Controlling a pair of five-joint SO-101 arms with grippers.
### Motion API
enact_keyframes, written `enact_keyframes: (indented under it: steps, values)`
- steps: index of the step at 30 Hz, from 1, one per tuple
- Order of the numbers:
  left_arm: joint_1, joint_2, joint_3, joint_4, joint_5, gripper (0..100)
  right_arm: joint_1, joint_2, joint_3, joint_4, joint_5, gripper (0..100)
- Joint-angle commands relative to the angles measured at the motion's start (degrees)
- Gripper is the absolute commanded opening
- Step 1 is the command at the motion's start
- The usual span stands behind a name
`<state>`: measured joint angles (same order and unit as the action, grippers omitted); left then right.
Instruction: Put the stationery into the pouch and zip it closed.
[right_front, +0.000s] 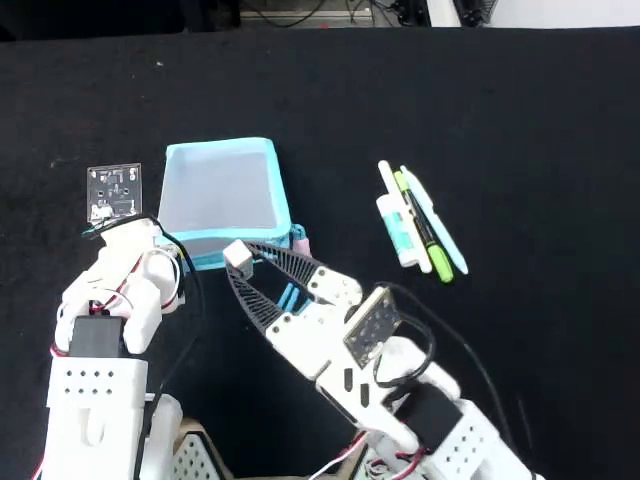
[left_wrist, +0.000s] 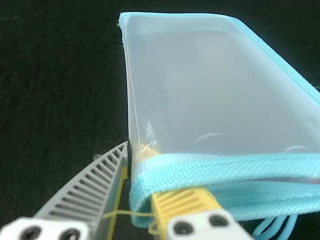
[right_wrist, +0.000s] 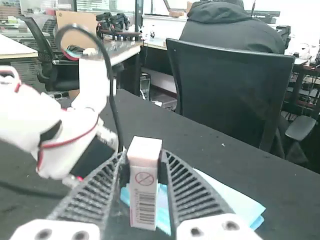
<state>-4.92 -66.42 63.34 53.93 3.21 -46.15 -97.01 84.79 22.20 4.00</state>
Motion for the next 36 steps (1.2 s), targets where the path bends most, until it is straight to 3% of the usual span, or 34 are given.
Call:
enact_keyframes:
  steps: [1,6,19,28,36]
  values:
    - [0.0,0.0,-0.1,-0.6,0.4,3,-0.7,-5.5,5.2,-6.7,-0.1,1.1]
    - [0.0,0.0,-0.1,-0.5,0.4,3,-0.6,-11.6,11.7,-12.2,-0.1,1.1]
    - [0.1,0.6,-5.6,0.1,-1.3,3,-0.5,-13.4,11.3,-16.5,0.6,1.1]
    - [0.6,2.5,-24.7,12.2,-4.4,3,-0.6,-13.4,10.1,-21.2,10.0,1.1]
    - [0.6,21.8,-41.9,24.4,-4.4,3,-0.5,-13.3,6.0,-20.9,10.0,1.1]
